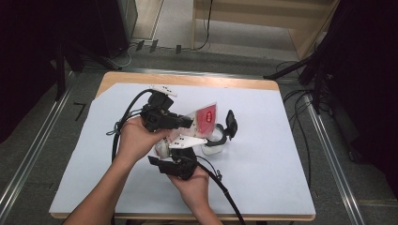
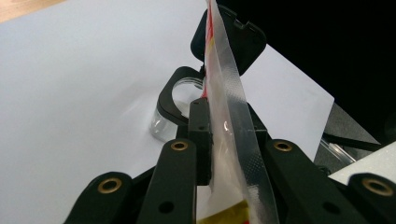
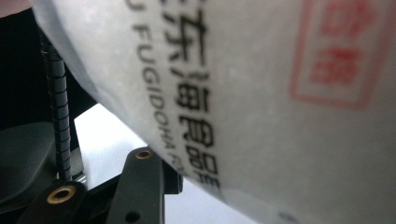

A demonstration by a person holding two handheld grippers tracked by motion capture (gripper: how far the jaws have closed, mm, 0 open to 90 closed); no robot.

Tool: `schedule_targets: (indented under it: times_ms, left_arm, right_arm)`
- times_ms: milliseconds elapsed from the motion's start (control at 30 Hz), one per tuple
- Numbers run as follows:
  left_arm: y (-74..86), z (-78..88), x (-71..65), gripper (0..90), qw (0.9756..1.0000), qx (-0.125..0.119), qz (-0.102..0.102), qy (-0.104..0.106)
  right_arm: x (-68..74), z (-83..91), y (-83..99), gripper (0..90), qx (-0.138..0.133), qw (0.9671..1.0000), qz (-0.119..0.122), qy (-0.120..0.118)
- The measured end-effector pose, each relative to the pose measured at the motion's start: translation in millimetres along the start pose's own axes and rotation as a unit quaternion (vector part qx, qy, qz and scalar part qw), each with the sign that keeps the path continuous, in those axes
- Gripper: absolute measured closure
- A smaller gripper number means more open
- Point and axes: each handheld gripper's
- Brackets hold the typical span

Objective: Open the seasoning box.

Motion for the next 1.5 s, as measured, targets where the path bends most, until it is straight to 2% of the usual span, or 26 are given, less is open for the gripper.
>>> schedule_targets:
  times_ms: [300, 433, 533, 567, 800, 1067, 1300, 1500]
  left_arm:
    - [0.0, 0.9, 2.0, 81.0, 1.0, 0.0, 0.004, 0.003]
    - [0.1, 1.7, 5.8, 81.7, 0.9999, -0.002, 0.01, 0.013]
    - [0.5, 2.6, 8.9, 82.0, 0.9996, -0.004, 0.019, 0.023]
    - [1.1, 3.1, 11.7, 81.7, 0.9987, -0.011, 0.037, 0.033]
    - [0.6, 4.3, 15.9, 81.4, 0.9973, -0.013, 0.057, 0.043]
    - [-6.0, 5.4, 16.9, 81.4, 0.9976, 0.006, 0.053, 0.043]
    - [-11.6, 4.5, 21.9, 81.3, 0.9963, 0.016, 0.07, 0.047]
    - [-9.6, 5.5, 19.4, 81.4, 0.9974, 0.009, 0.058, 0.042]
  right_arm:
    - [0.5, -0.4, -0.8, 61.9, 0.003, 1.0, 0.0, 0.002]
    - [1.0, -1.1, -1.4, 62.0, 0.005, 1.0, 0.001, 0.005]
    - [1.3, -1.4, -2.1, 62.1, 0.007, 0.9999, 0.003, 0.007]
    - [2.1, -1.7, -2.2, 62.2, 0.008, 0.9999, 0.006, 0.011]
    - [3.6, -2.4, -2.9, 62.4, 0.013, 0.9997, 0.015, 0.018]
    - [3.9, -1.1, -5.8, 62.3, 0.012, 0.9995, 0.02, 0.022]
    - [3.3, -2.7, -9.2, 62.3, 0.014, 0.9997, 0.011, 0.019]
    - [5.7, -1.6, -10.3, 62.2, 0.014, 0.9996, 0.011, 0.02]
Point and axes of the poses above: each handheld gripper's, and its own axes: z roughly backward along the jaws, y roughly out of its underside, x roughly to its left, and after that the axes turned 13 degrees about y, right-handed
